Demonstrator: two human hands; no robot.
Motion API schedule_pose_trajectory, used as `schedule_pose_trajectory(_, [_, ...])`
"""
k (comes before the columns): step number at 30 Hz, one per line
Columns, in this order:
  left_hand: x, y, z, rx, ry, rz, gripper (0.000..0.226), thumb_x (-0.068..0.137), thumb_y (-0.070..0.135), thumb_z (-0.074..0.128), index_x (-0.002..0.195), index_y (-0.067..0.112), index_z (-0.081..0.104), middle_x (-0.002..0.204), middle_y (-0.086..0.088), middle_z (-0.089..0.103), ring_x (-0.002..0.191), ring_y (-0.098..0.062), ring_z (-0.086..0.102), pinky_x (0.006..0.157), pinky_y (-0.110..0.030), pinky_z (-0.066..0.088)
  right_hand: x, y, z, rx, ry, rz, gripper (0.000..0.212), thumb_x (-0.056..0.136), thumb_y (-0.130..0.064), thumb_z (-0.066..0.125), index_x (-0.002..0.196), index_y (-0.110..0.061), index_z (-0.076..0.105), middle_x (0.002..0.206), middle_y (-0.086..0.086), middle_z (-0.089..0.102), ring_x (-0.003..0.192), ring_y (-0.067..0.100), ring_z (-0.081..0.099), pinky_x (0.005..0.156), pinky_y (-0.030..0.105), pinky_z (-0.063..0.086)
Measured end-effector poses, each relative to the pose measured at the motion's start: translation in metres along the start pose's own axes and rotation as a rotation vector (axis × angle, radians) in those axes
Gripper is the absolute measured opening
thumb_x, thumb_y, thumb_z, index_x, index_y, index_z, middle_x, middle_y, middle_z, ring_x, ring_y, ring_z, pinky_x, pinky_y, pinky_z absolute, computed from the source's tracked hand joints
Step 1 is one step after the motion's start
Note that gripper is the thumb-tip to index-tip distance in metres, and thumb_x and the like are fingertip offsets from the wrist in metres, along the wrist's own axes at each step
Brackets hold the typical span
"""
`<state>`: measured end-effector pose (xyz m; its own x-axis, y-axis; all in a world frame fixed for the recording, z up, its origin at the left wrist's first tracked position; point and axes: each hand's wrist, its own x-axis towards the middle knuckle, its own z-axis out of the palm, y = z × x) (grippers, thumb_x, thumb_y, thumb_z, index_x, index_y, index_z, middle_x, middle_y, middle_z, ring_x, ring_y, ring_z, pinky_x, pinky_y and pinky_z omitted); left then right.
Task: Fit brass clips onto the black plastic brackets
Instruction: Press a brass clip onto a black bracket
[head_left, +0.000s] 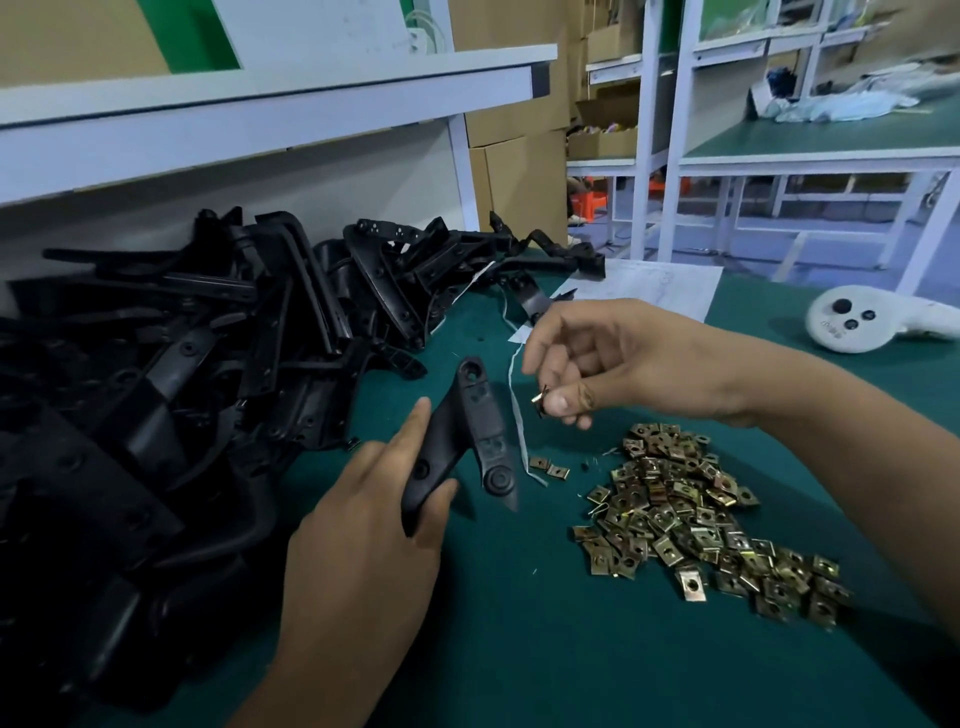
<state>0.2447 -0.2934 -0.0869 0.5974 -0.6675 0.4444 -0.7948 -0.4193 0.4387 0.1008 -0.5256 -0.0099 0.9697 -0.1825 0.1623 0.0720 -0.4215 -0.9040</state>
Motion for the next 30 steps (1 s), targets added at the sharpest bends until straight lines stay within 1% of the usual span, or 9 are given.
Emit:
schedule_pose_trajectory(3, [0.0,0.0,0.0,-0.018,-0.003,0.004,0.071,0.091,0.057,0.053,0.155,0.058,0.022,0.109,0.031,0.048,0.095,0.002,0.049,0.073,-0.027,0.044,-0.001,-0.002,0.0,-0.046,0.023,-0.016,0.018,0.085,0.002,0.079,0.101,0.0,0.072,0.079,0.003,0.071,0.075,0.023,0.065,0.077,0.03,0.059])
schedule_pose_trajectory(5, [0.0,0.001,-0.001,-0.015,-0.01,0.009,0.071,0.092,0.058,0.052,0.155,0.059,0.021,0.109,0.031,0.046,0.089,0.006,0.044,0.074,-0.027,0.043,0.0,-0.002,0.002,-0.01,0.106,-0.048,0.02,0.082,0.0,0.081,0.1,0.001,0.073,0.08,0.008,0.072,0.075,0.023,0.067,0.078,0.031,0.061])
schedule_pose_trajectory(7, [0.0,0.001,-0.002,-0.004,-0.012,0.009,0.071,0.092,0.059,0.051,0.155,0.06,0.02,0.108,0.029,0.047,0.086,0.006,0.044,0.073,-0.027,0.045,0.002,-0.002,0.005,0.071,0.155,-0.084,0.024,0.082,-0.001,0.08,0.103,0.006,0.071,0.085,0.018,0.074,0.075,0.024,0.071,0.078,0.035,0.063])
schedule_pose_trajectory(14, [-0.001,0.004,-0.004,-0.004,0.002,0.01,0.073,0.093,0.056,0.055,0.155,0.063,0.017,0.101,0.023,0.05,0.081,-0.002,0.055,0.068,-0.03,0.053,0.005,-0.003,0.016,0.261,0.146,-0.065,0.024,0.089,0.0,0.07,0.112,0.007,0.071,0.099,0.026,0.076,0.088,0.033,0.077,0.079,0.037,0.064])
schedule_pose_trajectory(17, [-0.001,0.004,-0.004,-0.001,0.012,0.022,0.074,0.094,0.053,0.057,0.154,0.066,0.016,0.101,0.023,0.051,0.081,-0.002,0.055,0.067,-0.028,0.052,0.007,-0.002,0.022,0.301,0.119,-0.04,0.023,0.089,-0.002,0.072,0.11,0.007,0.072,0.098,0.026,0.076,0.086,0.032,0.078,0.077,0.037,0.064])
schedule_pose_trajectory(23, [0.0,0.005,-0.005,-0.001,0.028,0.045,0.078,0.095,0.049,0.059,0.151,0.071,0.01,0.101,0.023,0.049,0.078,-0.002,0.056,0.065,-0.031,0.053,0.011,0.0,0.029,0.35,0.102,-0.026,0.019,0.088,-0.005,0.076,0.105,0.0,0.076,0.096,0.025,0.077,0.084,0.031,0.078,0.076,0.039,0.064])
schedule_pose_trajectory(25, [-0.001,0.005,-0.005,-0.003,0.034,0.056,0.078,0.095,0.049,0.059,0.151,0.072,0.01,0.101,0.024,0.048,0.077,-0.001,0.055,0.062,-0.028,0.05,0.011,0.001,0.029,0.354,0.106,-0.028,0.018,0.087,-0.005,0.076,0.105,0.0,0.076,0.095,0.024,0.077,0.084,0.031,0.078,0.076,0.038,0.064])
schedule_pose_trajectory(28, [-0.001,0.005,-0.005,0.02,0.034,0.085,0.077,0.095,0.051,0.057,0.151,0.071,0.009,0.101,0.023,0.047,0.083,-0.001,0.055,0.056,-0.015,0.039,0.011,0.002,0.029,0.352,0.105,-0.034,0.018,0.088,-0.004,0.076,0.106,0.001,0.075,0.094,0.024,0.076,0.083,0.031,0.077,0.078,0.04,0.064])
schedule_pose_trajectory(30, [-0.001,0.005,-0.005,0.027,0.028,0.1,0.076,0.095,0.05,0.056,0.152,0.071,0.009,0.101,0.023,0.047,0.083,-0.001,0.055,0.055,-0.013,0.036,0.01,0.001,0.029,0.346,0.097,-0.028,0.019,0.087,-0.005,0.076,0.105,0.002,0.075,0.092,0.024,0.076,0.082,0.03,0.077,0.077,0.039,0.064])
